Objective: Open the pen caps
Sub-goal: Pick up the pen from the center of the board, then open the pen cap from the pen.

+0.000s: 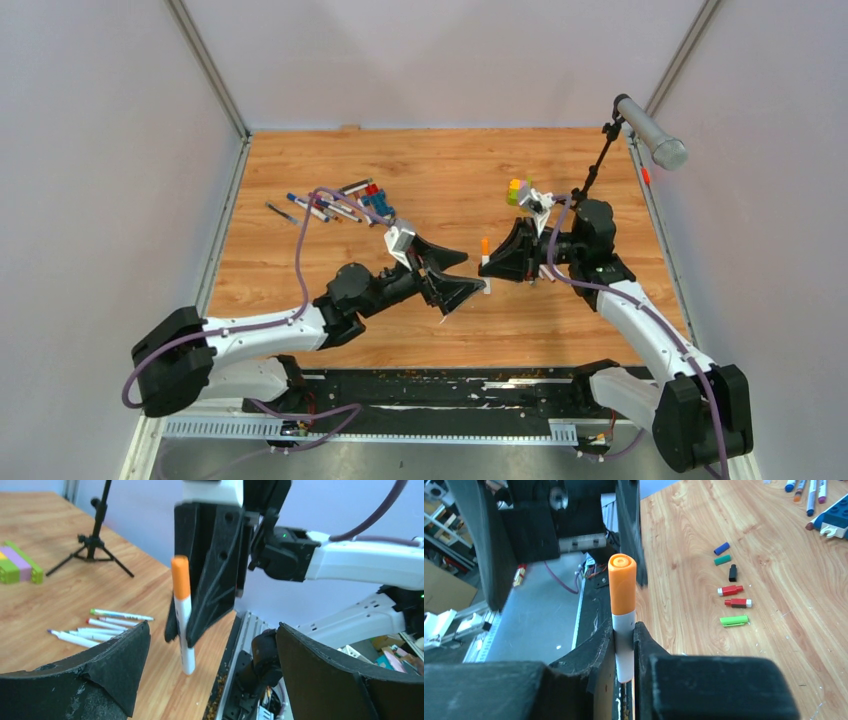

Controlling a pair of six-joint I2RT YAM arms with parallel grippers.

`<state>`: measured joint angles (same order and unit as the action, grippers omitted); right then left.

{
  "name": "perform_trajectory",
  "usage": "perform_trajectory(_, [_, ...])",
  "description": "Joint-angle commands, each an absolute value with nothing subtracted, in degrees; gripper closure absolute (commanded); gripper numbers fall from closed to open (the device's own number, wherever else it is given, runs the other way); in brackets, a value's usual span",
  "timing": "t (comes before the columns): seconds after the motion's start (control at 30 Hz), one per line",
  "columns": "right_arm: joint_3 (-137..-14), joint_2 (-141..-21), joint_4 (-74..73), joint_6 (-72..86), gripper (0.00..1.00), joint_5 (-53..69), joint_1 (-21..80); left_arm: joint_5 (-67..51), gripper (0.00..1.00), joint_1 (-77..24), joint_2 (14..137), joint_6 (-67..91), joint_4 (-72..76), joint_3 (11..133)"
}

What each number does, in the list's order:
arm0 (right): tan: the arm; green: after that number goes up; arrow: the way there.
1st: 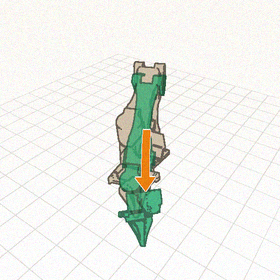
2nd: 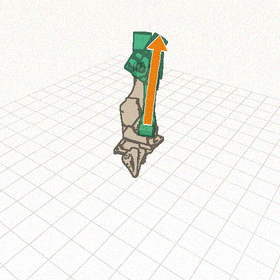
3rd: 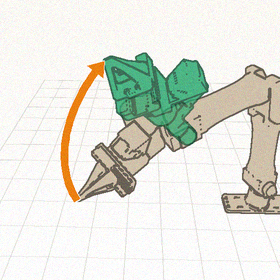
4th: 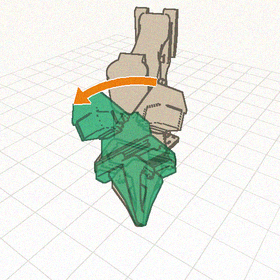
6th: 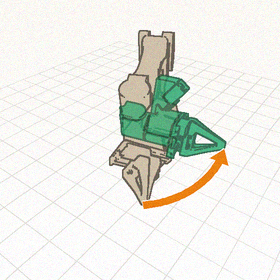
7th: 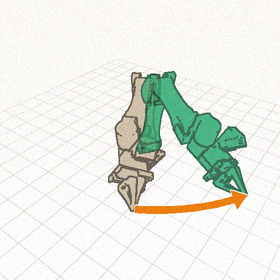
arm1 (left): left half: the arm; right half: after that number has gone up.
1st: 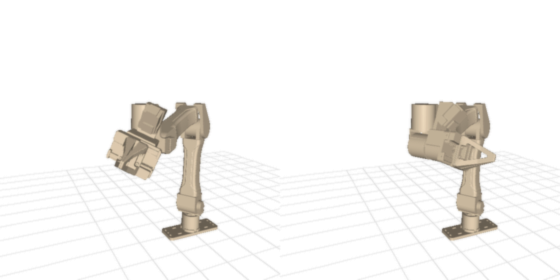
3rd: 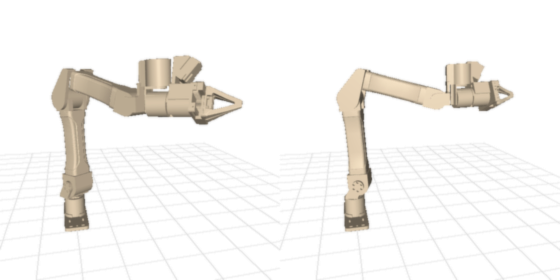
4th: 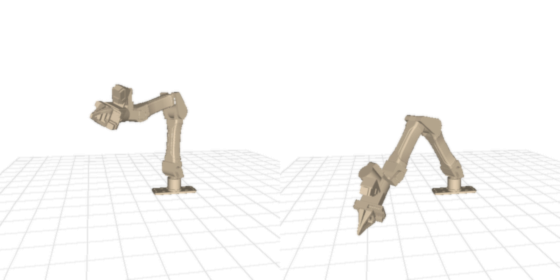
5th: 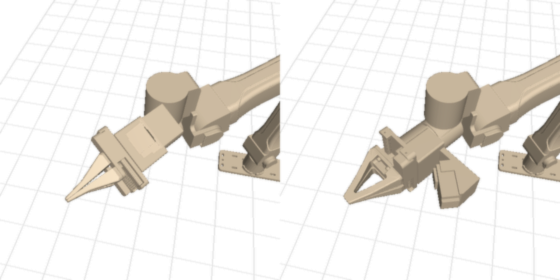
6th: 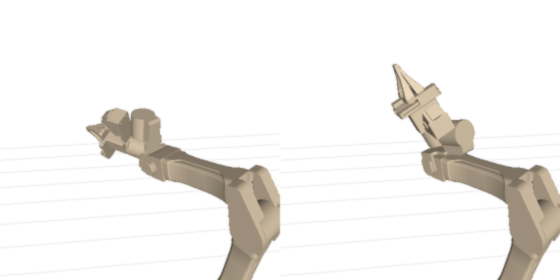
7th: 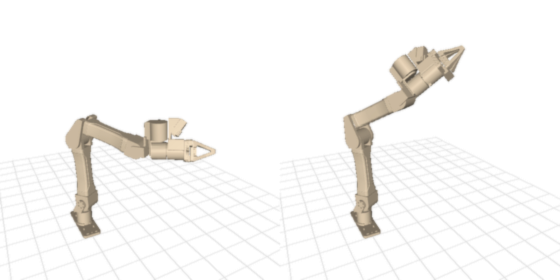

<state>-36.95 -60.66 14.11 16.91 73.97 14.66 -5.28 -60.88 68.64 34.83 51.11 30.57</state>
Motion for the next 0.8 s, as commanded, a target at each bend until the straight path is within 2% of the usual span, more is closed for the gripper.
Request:
perform_trajectory(0.0, [-39.28, -60.07, 7.58, 6.4, 1.0, 79.46, 14.94, -11.94, 0.0, -56.06, 64.73, 35.19, 50.48, 30.22])
perform_trajectory(0.3, [-39.16, -60.82, 5.25, 3.83, 1.0, 81.12, 15.63, -18.08, 0.0, -53.53, 69.7, 38.72, 49.71, 36.24])
perform_trajectory(0.47, [-39.26, -61.42, 4.28, 2.99, 1.0, 80.95, 16.16, -18.81, 0.03, -53.5, 73.92, 41.78, 55.65, 37.28])
perform_trajectory(0.53, [-39.26, -61.53, 4.07, 2.74, 1.0, 80.86, 16.41, -19.26, 0.07, -53.52, 75.28, 42.74, 56.67, 37.92])
perform_trajectory(0.77, [-39.37, -62.09, 3.26, 1.94, 1.0, 80.77, 16.9, -22.44, 0.34, -53.53, 80.54, 46.87, 62.05, 39.99])
